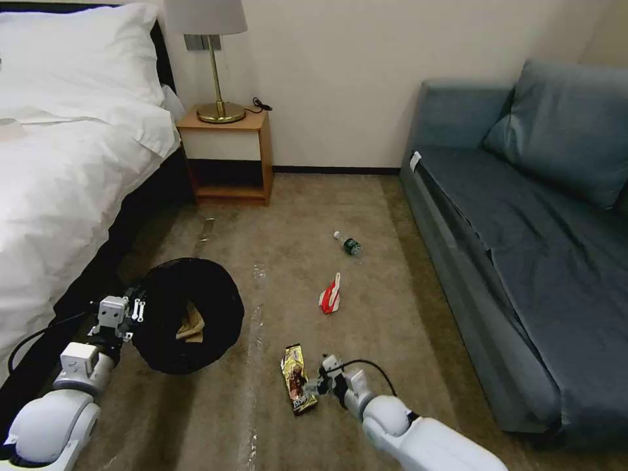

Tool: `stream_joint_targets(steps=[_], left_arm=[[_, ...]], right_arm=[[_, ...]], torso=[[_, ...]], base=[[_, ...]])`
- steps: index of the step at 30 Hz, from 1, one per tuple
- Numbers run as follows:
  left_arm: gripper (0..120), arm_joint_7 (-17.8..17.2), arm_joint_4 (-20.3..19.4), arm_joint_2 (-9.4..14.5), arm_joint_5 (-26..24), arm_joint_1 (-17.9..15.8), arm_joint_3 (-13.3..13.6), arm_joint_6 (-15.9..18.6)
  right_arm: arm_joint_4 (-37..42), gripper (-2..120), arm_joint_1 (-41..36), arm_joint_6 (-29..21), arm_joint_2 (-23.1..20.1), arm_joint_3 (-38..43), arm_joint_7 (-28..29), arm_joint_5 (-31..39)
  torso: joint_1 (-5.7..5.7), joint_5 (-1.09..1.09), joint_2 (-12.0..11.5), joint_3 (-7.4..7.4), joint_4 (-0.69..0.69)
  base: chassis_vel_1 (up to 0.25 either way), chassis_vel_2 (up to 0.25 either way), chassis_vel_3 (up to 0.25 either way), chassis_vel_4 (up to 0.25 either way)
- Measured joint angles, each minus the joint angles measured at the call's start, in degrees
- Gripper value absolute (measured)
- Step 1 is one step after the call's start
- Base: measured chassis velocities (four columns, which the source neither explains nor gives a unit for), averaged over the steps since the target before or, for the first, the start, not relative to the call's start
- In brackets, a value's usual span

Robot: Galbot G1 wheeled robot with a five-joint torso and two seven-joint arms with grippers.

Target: Pick up the trash bin, then pick up the garbage on the floor and place it into the trash bin.

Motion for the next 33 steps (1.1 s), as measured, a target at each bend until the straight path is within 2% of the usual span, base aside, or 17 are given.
stream_joint_targets(steps=[18, 33], left_arm=[[7, 0.8, 0.9, -0.1, 0.3, 0.5, -0.6, -1.2], [7, 1.3, 1.7, -0.5, 0.8, 0.5, -0.3, -2.2]], right_arm=[[-4.8, 100, 0.0, 1.1, 1.2, -1.9, -5.6, -0.9], [-11.5, 100, 0.7, 4.8, 3.6, -2.3, -8.6, -1.8]], torso=[[0.00, 0.01, 0.0, 0.00, 0.00], [0.00, 0.01, 0.0, 0.01, 0.00]], base=[[0.000, 0.000, 0.000, 0.000], [0.000, 0.000, 0.000, 0.000]])
